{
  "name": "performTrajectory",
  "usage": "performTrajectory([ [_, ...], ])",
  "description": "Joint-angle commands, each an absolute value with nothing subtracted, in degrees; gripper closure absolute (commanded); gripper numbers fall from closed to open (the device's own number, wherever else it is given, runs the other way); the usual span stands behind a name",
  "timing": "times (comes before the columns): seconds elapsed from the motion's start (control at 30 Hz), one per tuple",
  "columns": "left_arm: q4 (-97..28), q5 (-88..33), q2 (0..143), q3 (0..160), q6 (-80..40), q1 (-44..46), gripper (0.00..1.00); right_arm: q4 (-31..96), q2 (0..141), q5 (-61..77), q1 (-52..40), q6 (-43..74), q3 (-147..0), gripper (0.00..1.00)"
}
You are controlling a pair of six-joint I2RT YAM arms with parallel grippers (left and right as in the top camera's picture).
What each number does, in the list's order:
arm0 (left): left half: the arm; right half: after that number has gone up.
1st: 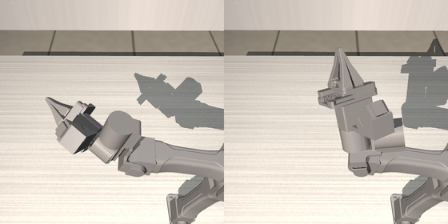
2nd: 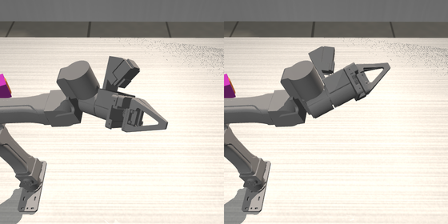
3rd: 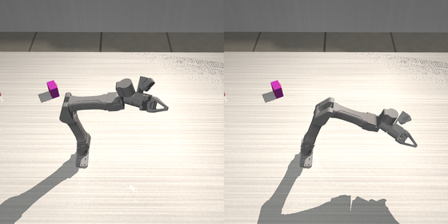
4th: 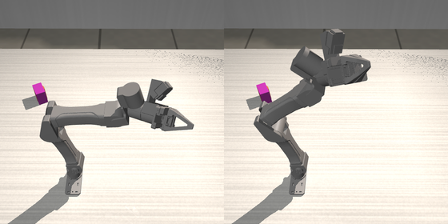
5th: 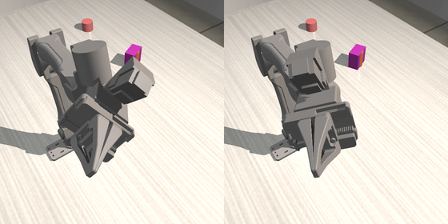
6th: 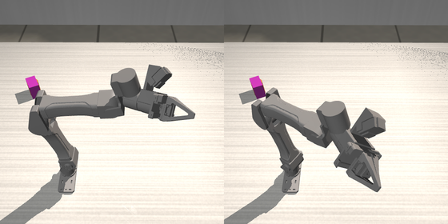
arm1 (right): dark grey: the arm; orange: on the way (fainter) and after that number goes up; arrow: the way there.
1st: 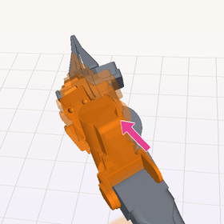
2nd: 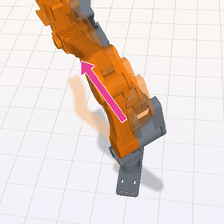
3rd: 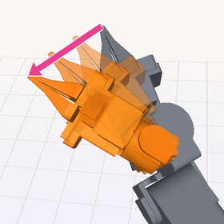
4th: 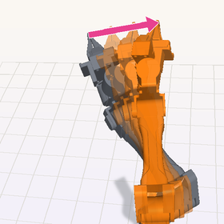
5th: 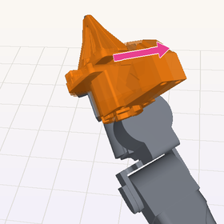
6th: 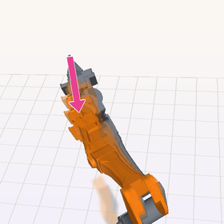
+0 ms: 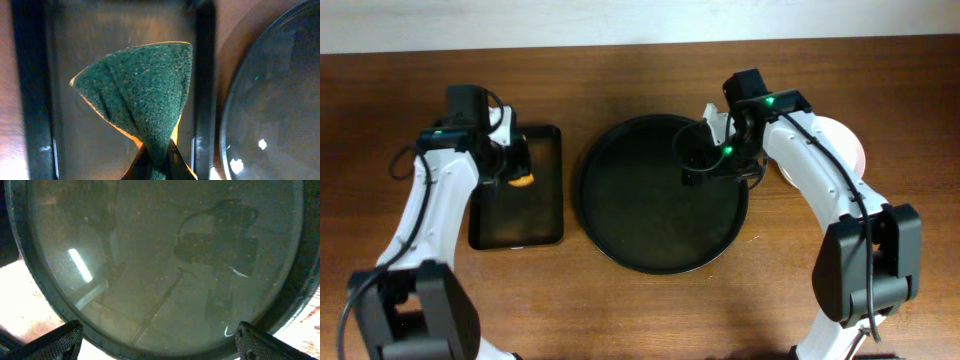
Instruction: Clean dirty plates on tray and stack at the side
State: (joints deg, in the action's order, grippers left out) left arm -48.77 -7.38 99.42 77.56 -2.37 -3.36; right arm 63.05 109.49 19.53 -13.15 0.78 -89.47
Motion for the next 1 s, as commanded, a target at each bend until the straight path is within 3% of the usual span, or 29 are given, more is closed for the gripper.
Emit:
performTrajectory([
  [0.0,-48.29,-3.57,104.64,75.64,-1.48,-3.55,0.80,63.33,109.89,18.13,-13.50,0.23,-90.32,0.00],
  [0.03,-48.27,-3.55,105.01,75.64,-1.48,-3.55,0.66,63.35,109.89,18.13,-13.43,0.21,-90.32,0.01],
  [0.07,-48.05,-3.55,104.99,75.64,-1.48,-3.55,0.44,63.51,109.89,18.13,-13.43,0.23,-90.32,0.01],
  [0.1,-47.66,-3.55,104.88,75.96,-1.45,-3.55,0.34,63.70,109.89,18.13,-13.43,0.21,-90.32,0.01],
  [0.13,-47.42,-3.57,104.88,76.75,-1.48,-3.55,0.18,63.68,109.86,17.58,-13.43,0.21,-90.35,0.01],
  [0.23,-51.03,-3.60,103.83,82.35,-1.48,-3.55,0.01,64.05,108.88,15.38,-11.79,0.25,-93.34,0.01],
  [0.8,-52.93,-3.57,100.01,85.34,-1.48,-3.55,0.01,62.63,106.72,15.00,-7.75,0.21,-95.42,0.01],
  [0.97,-52.93,-3.57,100.01,85.34,-1.48,-3.53,0.01,58.17,91.50,11.25,-7.75,0.19,-95.42,0.01],
])
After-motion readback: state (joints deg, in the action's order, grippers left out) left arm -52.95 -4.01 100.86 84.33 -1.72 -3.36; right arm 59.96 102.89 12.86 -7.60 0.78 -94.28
